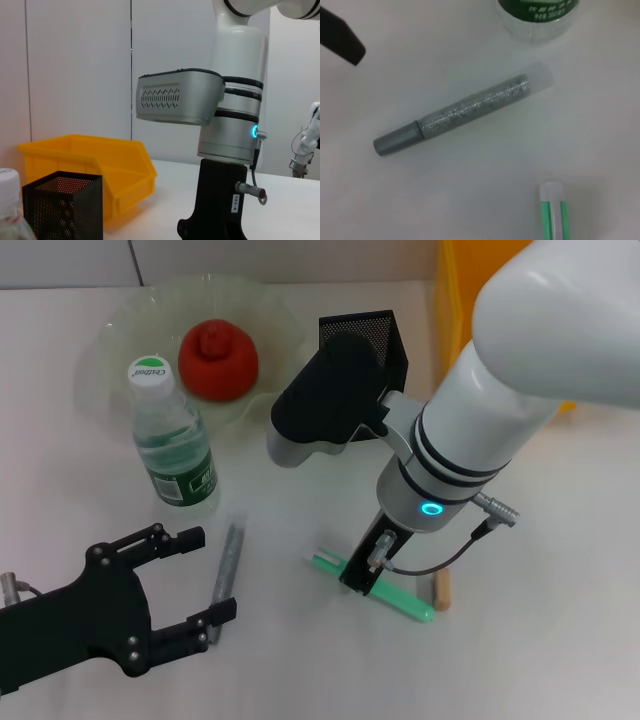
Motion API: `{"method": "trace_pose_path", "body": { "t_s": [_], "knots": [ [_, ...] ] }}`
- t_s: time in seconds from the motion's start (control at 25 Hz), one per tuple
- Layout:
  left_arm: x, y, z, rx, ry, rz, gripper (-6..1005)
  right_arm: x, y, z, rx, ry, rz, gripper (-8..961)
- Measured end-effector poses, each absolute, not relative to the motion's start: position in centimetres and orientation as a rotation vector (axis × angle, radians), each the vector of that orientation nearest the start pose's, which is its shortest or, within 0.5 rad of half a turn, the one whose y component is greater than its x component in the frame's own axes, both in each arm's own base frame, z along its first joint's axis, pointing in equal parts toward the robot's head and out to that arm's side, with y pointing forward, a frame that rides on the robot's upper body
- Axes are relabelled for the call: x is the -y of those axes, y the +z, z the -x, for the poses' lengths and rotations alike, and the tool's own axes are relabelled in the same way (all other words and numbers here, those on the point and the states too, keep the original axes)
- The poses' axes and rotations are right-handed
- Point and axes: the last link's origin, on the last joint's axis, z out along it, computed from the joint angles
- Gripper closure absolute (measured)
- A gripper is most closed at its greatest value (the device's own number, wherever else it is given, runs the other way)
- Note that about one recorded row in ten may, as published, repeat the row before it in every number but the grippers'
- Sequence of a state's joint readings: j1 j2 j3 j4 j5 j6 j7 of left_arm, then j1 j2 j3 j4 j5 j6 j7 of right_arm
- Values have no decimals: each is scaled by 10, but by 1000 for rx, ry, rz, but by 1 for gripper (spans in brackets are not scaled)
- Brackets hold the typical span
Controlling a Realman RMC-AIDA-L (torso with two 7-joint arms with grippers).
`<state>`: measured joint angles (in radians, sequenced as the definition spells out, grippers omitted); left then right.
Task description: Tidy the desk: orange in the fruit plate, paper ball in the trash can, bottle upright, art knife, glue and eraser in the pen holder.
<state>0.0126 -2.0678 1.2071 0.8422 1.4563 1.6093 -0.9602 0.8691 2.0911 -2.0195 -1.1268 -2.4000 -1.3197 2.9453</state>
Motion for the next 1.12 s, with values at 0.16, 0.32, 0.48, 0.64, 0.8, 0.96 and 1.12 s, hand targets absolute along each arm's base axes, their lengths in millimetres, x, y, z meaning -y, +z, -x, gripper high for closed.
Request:
{"method": "trace_pose_path", "body": {
  "t_s": [0.16,0.32,0.48,0.64,0.8,0.96,1.12],
  "knots": [
    [-200,-7,300,282,-856,2618,253,-315,-125,-110,-719,-743,2759,772],
    [-200,-6,301,283,-859,2615,254,-317,-115,-103,-707,-664,2749,762],
    [-199,-2,300,279,-888,2606,254,-330,-75,-86,-747,-466,2717,753],
    [-196,1,299,270,-917,2605,255,-342,-20,-76,-762,-190,2641,743],
    [-194,0,300,282,-928,2608,255,-347,37,-82,-597,299,2528,733],
    [-196,-4,299,303,-943,2621,256,-344,46,-94,-455,583,2483,724],
    [-199,-7,299,315,-955,2629,256,-351,33,-121,-316,823,2439,714]
  ]
}}
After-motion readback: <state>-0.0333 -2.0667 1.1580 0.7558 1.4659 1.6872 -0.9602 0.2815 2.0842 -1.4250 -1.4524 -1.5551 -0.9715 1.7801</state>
